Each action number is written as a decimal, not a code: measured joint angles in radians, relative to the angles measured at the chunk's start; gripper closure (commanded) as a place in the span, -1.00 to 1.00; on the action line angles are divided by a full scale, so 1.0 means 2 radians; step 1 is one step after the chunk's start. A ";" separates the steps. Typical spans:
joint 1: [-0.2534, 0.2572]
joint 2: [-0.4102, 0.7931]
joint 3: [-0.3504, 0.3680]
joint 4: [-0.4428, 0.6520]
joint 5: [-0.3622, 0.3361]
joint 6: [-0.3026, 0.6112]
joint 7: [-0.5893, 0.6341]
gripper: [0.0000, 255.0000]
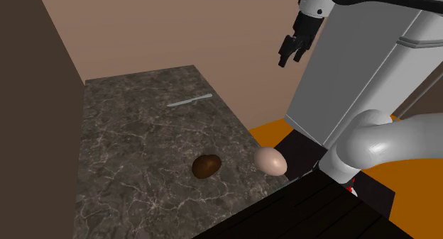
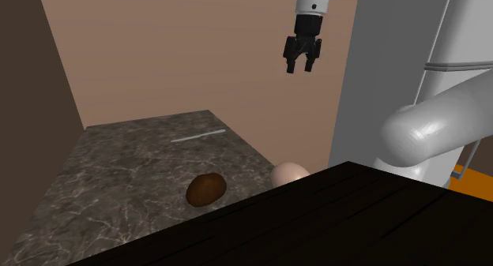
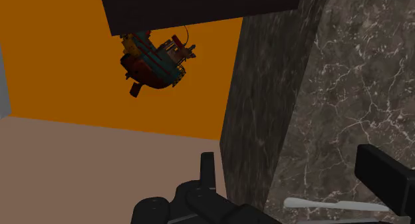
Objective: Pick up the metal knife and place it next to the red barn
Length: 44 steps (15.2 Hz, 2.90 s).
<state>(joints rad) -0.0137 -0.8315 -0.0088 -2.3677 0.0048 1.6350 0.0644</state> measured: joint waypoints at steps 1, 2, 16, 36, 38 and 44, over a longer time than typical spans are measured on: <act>0.000 0.000 0.000 0.000 0.000 0.000 0.000 -1.00; 0.002 0.009 -0.003 0.002 -0.002 0.006 -0.008 -1.00; 0.077 0.262 -0.051 0.097 -0.004 0.144 -0.241 -1.00; 0.137 0.609 -0.001 0.369 0.013 0.185 -0.523 -1.00; 0.142 0.639 0.007 0.396 0.008 0.185 -0.545 -1.00; 0.146 0.663 0.012 0.394 0.006 0.210 -0.554 -1.00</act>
<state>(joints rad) 0.2783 0.4951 0.0143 -1.5801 0.0159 2.0543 -1.0445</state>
